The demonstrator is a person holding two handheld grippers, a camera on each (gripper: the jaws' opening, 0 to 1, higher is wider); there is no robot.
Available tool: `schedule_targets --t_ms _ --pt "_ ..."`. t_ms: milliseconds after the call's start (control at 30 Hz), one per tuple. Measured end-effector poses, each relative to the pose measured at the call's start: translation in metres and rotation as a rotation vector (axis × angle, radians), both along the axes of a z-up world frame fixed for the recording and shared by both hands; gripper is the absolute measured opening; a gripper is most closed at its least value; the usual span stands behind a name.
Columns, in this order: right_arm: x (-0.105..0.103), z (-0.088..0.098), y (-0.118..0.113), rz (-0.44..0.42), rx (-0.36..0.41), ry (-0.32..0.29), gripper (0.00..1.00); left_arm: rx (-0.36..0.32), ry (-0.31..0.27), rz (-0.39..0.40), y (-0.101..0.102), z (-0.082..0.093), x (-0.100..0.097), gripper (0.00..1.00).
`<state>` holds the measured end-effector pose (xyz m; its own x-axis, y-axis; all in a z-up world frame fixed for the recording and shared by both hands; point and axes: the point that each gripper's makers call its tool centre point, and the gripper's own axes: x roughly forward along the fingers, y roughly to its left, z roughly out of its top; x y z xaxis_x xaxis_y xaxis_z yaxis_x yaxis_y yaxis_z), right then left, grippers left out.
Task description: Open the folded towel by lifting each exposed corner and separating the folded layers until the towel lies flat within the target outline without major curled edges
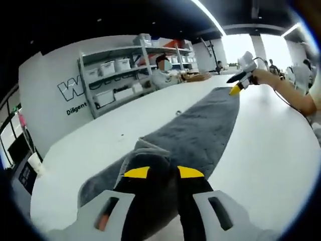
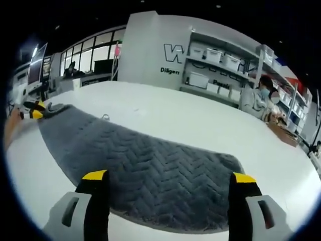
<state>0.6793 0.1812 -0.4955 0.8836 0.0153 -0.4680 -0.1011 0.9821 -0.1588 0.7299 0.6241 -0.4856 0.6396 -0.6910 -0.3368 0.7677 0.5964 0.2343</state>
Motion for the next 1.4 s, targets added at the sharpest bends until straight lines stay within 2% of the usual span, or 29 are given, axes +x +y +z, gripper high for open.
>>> schedule_targets --t_ms 133,300,500,567,633,767,967,1400 --pt "0.000 0.004 0.003 0.009 0.013 -0.021 0.99 -0.063 -0.030 0.014 -0.001 0.013 0.002 0.23" --pt "0.000 0.002 0.007 0.027 0.009 -0.011 0.99 -0.074 -0.079 0.073 0.001 0.020 0.011 0.29" --pt "0.001 0.003 0.010 0.041 0.010 -0.011 0.99 -0.092 -0.111 0.099 -0.009 0.025 0.015 0.33" --pt "0.001 0.003 0.011 0.042 0.018 -0.012 0.99 -0.081 -0.127 0.131 -0.010 0.025 0.019 0.33" --pt "0.001 0.003 0.010 0.042 0.024 -0.012 0.99 -0.063 -0.126 0.151 -0.011 0.021 0.020 0.30" --pt "0.001 0.003 0.009 0.038 0.026 -0.012 0.99 -0.045 -0.097 0.138 -0.016 0.011 0.019 0.19" --pt "0.002 0.003 0.008 0.037 0.026 -0.009 0.99 0.046 -0.103 0.112 -0.021 0.000 0.014 0.01" --pt "0.000 0.004 0.008 0.030 0.028 -0.014 0.99 0.061 -0.069 0.101 -0.022 -0.008 0.011 0.01"
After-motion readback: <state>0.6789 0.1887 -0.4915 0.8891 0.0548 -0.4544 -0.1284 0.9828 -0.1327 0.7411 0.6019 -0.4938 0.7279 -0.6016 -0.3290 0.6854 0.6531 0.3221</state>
